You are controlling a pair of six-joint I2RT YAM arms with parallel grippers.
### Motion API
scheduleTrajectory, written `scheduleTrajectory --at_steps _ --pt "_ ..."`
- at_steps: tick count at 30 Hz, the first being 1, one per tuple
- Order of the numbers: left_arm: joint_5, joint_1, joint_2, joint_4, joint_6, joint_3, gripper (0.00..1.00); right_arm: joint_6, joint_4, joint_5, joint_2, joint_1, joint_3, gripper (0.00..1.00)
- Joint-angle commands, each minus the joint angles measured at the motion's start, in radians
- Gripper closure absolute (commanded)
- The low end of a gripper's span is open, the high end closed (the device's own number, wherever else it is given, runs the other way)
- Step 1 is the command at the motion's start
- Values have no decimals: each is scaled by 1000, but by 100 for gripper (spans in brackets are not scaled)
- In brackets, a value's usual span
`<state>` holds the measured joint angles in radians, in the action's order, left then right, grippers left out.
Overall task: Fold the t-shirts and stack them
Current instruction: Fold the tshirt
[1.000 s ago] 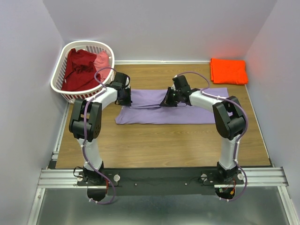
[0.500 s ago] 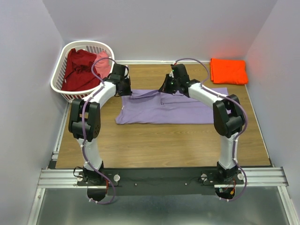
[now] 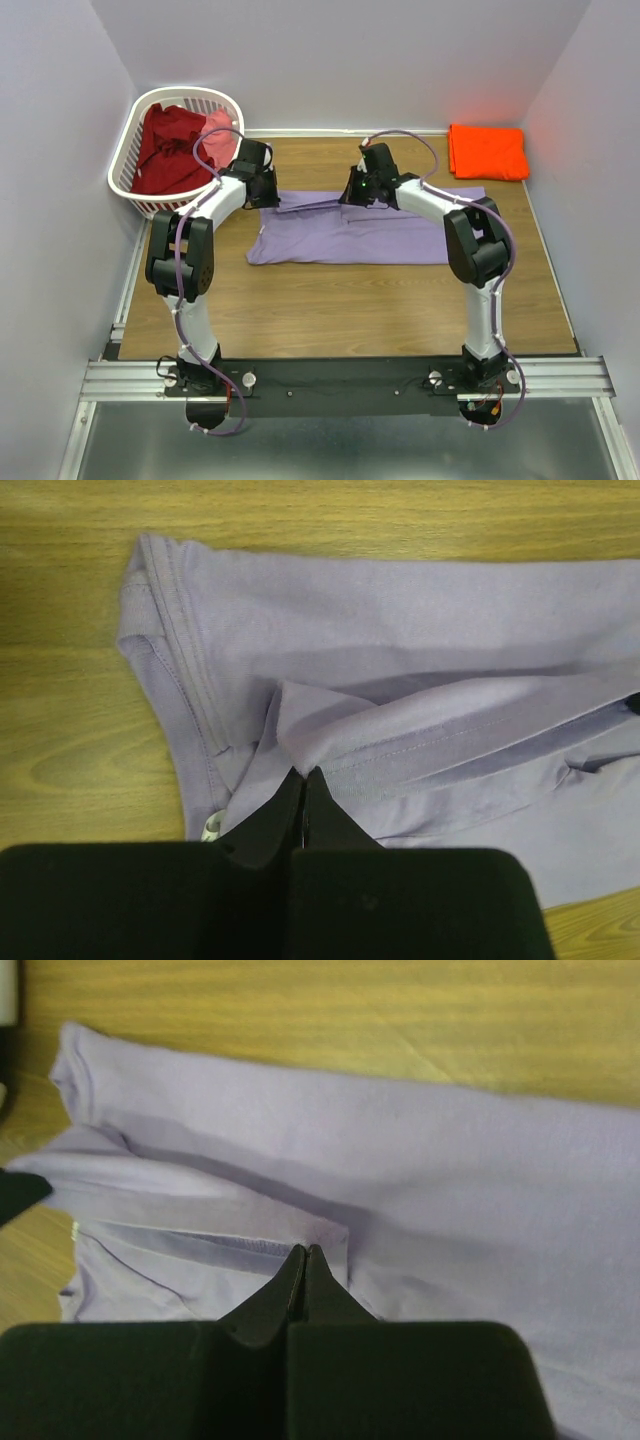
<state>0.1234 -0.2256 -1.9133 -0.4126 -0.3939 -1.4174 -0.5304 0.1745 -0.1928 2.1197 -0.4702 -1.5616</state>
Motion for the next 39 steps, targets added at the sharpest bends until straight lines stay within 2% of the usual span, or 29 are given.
scheduleTrajectory --at_steps 1,15,32,34,35,36,37,38,39 --pt "4 6 7 -3 10 -8 100 -23 14 -20 -40 -4 67 99" --pt "2 8 51 -20 36 95 100 -51 26 -63 -179 -4 187 99" --pt "-14 3 -13 -12 40 107 98 -48 25 -114 -153 -8 296 99" --pt "-19 3 -3 -18 38 104 94 -42 29 -122 -164 -7 293 92" --pt "-24 3 3 -23 38 103 85 -34 31 -125 -174 -8 293 88" --pt "-33 3 11 -29 38 103 80 -31 33 -128 -181 -8 290 79" --pt "-48 3 31 -34 36 103 70 -22 42 -144 -187 -8 284 75" --pt "-56 3 42 -37 38 104 70 -16 49 -155 -193 -8 281 70" --pt "-68 3 68 -41 36 109 63 -7 66 -166 -210 -8 278 63"
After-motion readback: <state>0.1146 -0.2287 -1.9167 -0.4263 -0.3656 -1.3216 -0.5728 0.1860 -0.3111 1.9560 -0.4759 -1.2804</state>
